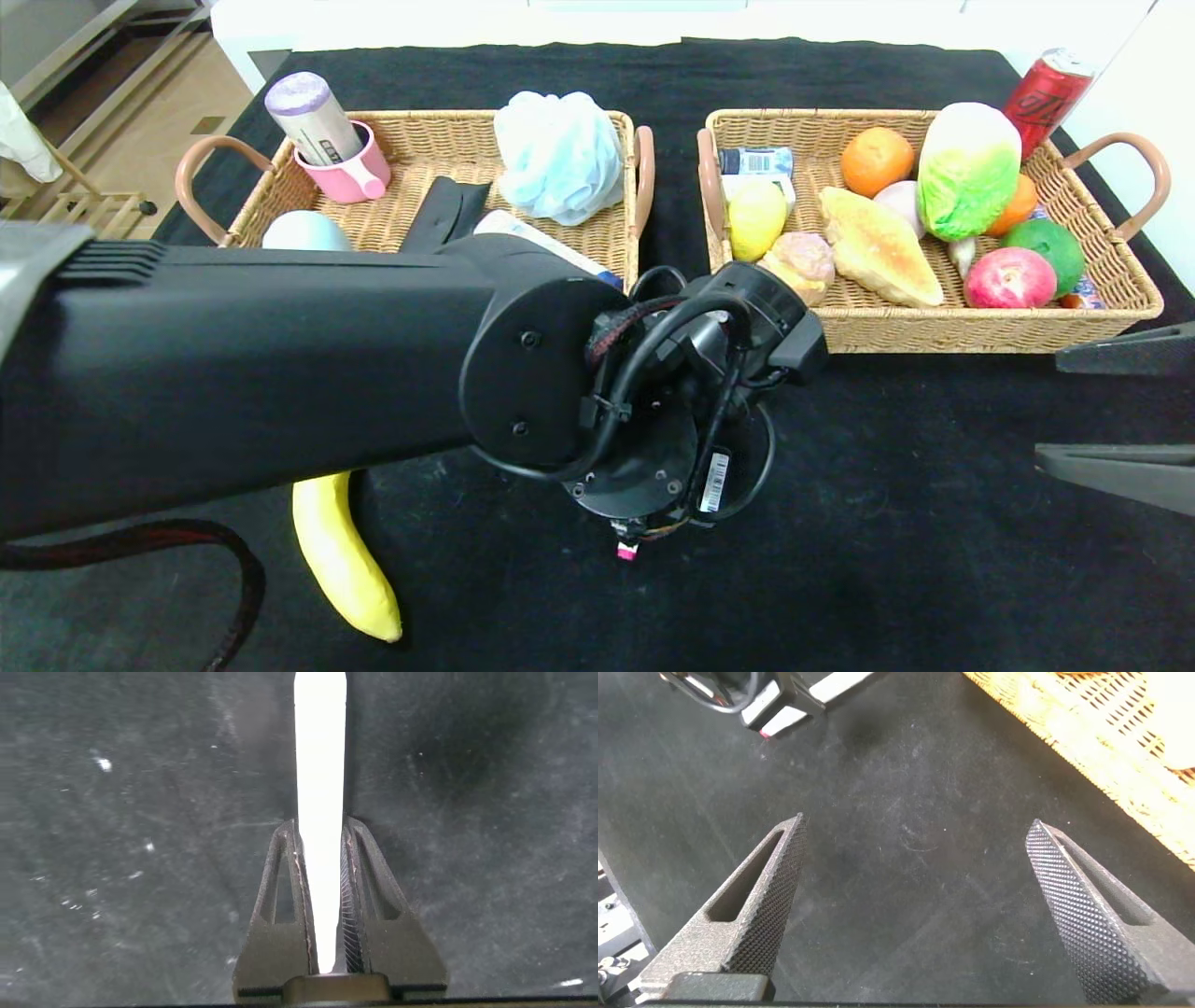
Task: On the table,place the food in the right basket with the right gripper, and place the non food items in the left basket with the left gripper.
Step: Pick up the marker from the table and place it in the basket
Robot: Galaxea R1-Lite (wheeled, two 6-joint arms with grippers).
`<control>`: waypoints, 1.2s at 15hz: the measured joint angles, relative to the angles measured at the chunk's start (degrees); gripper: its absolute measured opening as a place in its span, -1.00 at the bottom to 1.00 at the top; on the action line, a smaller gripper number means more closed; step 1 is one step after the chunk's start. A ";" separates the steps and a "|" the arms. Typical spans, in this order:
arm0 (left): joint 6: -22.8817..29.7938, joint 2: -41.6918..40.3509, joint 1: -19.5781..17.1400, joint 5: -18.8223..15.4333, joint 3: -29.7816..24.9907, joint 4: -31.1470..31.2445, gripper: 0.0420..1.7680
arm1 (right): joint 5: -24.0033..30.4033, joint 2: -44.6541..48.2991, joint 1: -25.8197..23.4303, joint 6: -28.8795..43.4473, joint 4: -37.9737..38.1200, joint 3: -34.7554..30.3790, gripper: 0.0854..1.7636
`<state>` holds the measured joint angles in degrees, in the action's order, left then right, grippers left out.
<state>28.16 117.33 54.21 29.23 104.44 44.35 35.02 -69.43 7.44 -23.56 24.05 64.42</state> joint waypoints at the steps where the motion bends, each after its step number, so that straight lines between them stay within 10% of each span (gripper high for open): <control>1: -0.02 -0.50 0.00 -0.02 -0.11 0.00 -0.74 | 0.00 0.00 0.02 0.00 -0.02 0.00 0.94; 14: -3.44 -15.26 -2.43 -1.07 0.59 -1.30 -0.74 | 0.01 0.05 0.27 -0.28 -0.18 -0.67 0.94; 18: -9.84 -19.15 -7.56 -6.28 1.18 -6.70 -0.74 | 0.01 -0.15 0.28 -0.30 -0.21 -0.78 0.94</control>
<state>18.32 98.18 46.65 22.95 105.62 37.64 35.04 -69.57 7.72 -23.87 23.84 63.63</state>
